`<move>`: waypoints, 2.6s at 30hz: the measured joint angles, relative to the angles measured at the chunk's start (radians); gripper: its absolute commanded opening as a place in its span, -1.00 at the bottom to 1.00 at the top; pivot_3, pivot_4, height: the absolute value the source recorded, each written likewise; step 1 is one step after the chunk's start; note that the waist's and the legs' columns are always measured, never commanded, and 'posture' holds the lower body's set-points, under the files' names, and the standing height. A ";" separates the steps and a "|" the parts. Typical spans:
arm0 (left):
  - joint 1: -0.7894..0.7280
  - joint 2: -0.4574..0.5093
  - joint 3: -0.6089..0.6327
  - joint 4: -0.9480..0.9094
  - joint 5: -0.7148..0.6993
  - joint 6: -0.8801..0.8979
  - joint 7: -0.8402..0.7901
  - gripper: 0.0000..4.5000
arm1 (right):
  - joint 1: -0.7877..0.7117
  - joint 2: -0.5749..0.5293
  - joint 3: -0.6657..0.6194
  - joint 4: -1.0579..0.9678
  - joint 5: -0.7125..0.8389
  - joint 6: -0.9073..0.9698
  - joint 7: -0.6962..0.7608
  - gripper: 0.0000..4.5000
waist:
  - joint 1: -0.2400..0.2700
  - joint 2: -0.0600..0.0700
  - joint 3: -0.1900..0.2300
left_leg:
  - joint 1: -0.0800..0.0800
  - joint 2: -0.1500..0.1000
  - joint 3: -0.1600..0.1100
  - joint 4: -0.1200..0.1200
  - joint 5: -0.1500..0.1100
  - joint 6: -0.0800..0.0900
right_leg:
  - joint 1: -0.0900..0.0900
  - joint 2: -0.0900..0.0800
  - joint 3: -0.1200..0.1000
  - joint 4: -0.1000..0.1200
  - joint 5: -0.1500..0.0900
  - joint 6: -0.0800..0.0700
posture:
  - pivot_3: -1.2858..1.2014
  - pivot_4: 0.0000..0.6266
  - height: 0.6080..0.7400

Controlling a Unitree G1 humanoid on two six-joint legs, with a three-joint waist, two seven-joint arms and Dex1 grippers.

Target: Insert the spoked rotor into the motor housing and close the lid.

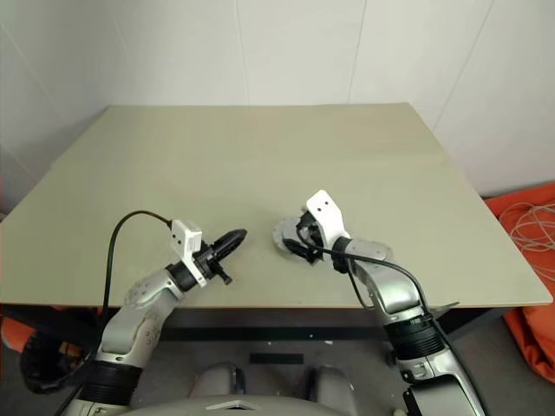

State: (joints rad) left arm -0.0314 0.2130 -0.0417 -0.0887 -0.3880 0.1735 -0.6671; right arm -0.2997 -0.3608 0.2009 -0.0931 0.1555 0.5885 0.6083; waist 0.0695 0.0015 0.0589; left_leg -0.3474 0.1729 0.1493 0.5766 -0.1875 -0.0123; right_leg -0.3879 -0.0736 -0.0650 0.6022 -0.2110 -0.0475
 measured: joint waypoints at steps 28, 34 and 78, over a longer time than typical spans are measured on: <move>-0.123 0.063 -0.023 0.210 0.053 -0.089 -0.120 -0.92 | -0.035 -0.047 0.054 -0.035 -0.034 0.075 -0.002 0.40 | 0.003 0.000 0.000 | 0.002 0.000 0.000 -0.001 0.000 0.000 | 0.002 0.000 0.000 -0.002 0.000 0.000 | 0.03 -1.00 1.00; -0.332 0.051 -0.046 0.447 0.106 -0.186 -0.197 -0.92 | -0.036 -0.038 0.058 -0.040 -0.038 0.079 -0.007 0.40 | 0.000 -0.001 -0.001 | 0.002 0.000 0.000 -0.001 0.000 0.000 | 0.003 0.000 0.000 -0.002 0.000 0.000 | 0.03 -1.00 1.00; -0.503 -0.095 -0.162 0.624 0.257 -0.161 -0.222 -0.92 | 0.012 -0.102 0.066 -0.177 -0.035 0.146 0.002 0.99 | 0.024 -0.001 0.000 | 0.000 0.000 0.000 -0.005 0.000 0.000 | 0.000 -0.001 0.000 -0.001 0.000 0.000 | 0.03 -1.00 1.00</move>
State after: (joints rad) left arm -0.5344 0.1178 -0.2041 0.5348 -0.1309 0.0129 -0.8886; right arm -0.2877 -0.4626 0.2669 -0.2703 0.1210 0.7344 0.6107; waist 0.0934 0.0008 0.0584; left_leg -0.3478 0.1725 0.1497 0.5715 -0.1875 -0.0122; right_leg -0.3877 -0.0741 -0.0651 0.6010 -0.2109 -0.0479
